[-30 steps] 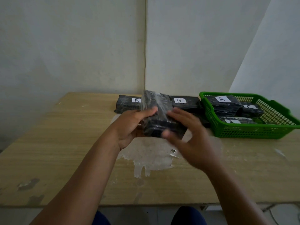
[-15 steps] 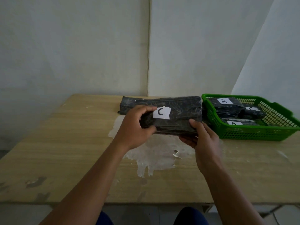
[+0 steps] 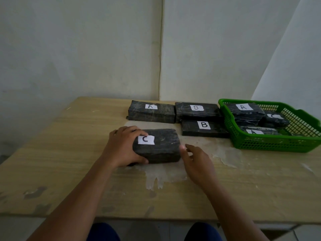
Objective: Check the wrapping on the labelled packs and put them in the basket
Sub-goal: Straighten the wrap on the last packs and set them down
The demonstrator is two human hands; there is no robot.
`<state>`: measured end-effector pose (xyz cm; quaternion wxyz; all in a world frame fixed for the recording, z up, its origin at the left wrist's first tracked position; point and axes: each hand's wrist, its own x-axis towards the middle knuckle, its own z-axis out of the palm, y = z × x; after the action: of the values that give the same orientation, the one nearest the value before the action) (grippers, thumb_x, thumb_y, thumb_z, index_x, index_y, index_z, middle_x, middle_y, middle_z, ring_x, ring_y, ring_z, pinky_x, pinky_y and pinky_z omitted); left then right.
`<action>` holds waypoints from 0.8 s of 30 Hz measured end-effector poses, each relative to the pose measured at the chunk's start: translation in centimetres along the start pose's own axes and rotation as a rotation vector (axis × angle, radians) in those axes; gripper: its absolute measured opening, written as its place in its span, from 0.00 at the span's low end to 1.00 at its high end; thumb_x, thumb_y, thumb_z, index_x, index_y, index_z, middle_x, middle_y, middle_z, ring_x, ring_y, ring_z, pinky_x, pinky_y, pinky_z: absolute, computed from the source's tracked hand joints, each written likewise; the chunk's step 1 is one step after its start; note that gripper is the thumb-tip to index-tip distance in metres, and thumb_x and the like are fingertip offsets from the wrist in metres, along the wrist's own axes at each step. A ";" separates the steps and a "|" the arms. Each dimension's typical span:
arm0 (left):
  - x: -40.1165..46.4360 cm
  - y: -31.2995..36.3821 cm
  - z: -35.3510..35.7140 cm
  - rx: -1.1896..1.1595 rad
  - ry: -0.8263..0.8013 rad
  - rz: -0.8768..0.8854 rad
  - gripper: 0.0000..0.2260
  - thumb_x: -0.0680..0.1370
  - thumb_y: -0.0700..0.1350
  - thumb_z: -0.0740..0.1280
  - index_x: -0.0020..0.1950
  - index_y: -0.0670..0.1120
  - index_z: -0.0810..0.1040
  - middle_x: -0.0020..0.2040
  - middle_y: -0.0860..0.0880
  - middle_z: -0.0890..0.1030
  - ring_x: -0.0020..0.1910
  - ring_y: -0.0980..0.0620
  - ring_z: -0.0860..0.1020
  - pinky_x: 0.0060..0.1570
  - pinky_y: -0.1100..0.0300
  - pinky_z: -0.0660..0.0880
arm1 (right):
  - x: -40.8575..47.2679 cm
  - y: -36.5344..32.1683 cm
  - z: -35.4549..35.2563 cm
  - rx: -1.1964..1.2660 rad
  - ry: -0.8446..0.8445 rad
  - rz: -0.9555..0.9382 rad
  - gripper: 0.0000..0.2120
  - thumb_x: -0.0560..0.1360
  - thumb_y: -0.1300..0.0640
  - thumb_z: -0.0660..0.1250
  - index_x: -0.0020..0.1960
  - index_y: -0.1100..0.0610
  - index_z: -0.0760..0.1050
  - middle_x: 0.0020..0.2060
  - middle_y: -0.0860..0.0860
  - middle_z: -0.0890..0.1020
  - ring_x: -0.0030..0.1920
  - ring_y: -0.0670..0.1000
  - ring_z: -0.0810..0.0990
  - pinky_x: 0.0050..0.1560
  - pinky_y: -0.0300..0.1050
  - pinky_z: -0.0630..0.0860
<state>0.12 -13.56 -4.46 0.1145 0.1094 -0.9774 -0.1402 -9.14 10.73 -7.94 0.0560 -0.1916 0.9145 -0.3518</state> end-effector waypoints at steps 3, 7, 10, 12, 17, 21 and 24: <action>1.2 -1.8 0.8 -0.066 -0.005 -0.030 0.42 0.58 0.68 0.83 0.70 0.62 0.77 0.77 0.54 0.72 0.77 0.48 0.68 0.77 0.43 0.61 | 0.1 0.8 1.3 -0.322 -0.085 -0.112 0.28 0.85 0.35 0.55 0.80 0.47 0.66 0.80 0.48 0.68 0.80 0.51 0.63 0.79 0.52 0.61; 3.5 -3.5 2.3 -0.001 0.125 0.002 0.36 0.60 0.66 0.83 0.67 0.60 0.83 0.78 0.51 0.70 0.80 0.43 0.62 0.80 0.36 0.51 | 0.2 1.2 2.2 -0.427 -0.127 -0.124 0.28 0.85 0.35 0.52 0.82 0.44 0.61 0.83 0.46 0.61 0.83 0.51 0.56 0.82 0.52 0.52; 4.7 -3.7 4.3 0.041 0.285 0.008 0.28 0.66 0.59 0.83 0.63 0.54 0.85 0.64 0.48 0.79 0.69 0.40 0.72 0.72 0.41 0.63 | 0.4 1.4 2.3 -0.430 -0.110 -0.135 0.28 0.85 0.35 0.52 0.82 0.44 0.61 0.83 0.45 0.61 0.83 0.50 0.57 0.82 0.50 0.52; 4.9 -3.6 6.1 0.020 0.373 0.030 0.25 0.69 0.55 0.82 0.64 0.51 0.85 0.61 0.49 0.80 0.65 0.41 0.75 0.68 0.44 0.66 | 0.4 1.5 2.3 -0.427 -0.085 -0.134 0.28 0.85 0.35 0.53 0.81 0.44 0.63 0.82 0.45 0.63 0.82 0.49 0.58 0.81 0.49 0.53; 5.5 -3.7 8.2 -0.044 0.483 0.071 0.24 0.71 0.52 0.82 0.66 0.50 0.84 0.63 0.50 0.81 0.64 0.44 0.75 0.65 0.47 0.67 | 0.4 1.5 2.3 -0.418 -0.074 -0.113 0.28 0.84 0.35 0.54 0.80 0.43 0.65 0.81 0.43 0.65 0.80 0.48 0.61 0.80 0.48 0.56; 6.2 -3.4 8.5 -0.069 0.474 0.087 0.24 0.70 0.54 0.82 0.65 0.51 0.85 0.62 0.50 0.81 0.63 0.45 0.76 0.65 0.47 0.67 | 0.6 1.5 2.3 -0.417 -0.067 -0.114 0.28 0.83 0.34 0.55 0.79 0.43 0.67 0.80 0.43 0.66 0.79 0.48 0.62 0.80 0.49 0.57; 6.7 -2.9 8.8 -0.081 0.464 0.089 0.24 0.70 0.54 0.82 0.65 0.51 0.85 0.62 0.49 0.81 0.64 0.44 0.76 0.66 0.46 0.68 | 0.6 1.5 2.3 -0.422 -0.064 -0.111 0.28 0.83 0.34 0.55 0.79 0.43 0.67 0.79 0.43 0.67 0.79 0.48 0.63 0.80 0.49 0.57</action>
<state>-7.92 -15.78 -12.24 0.3463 0.0910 -0.9224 -0.1450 -9.66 10.09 -10.60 0.0240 -0.2602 0.9537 -0.1487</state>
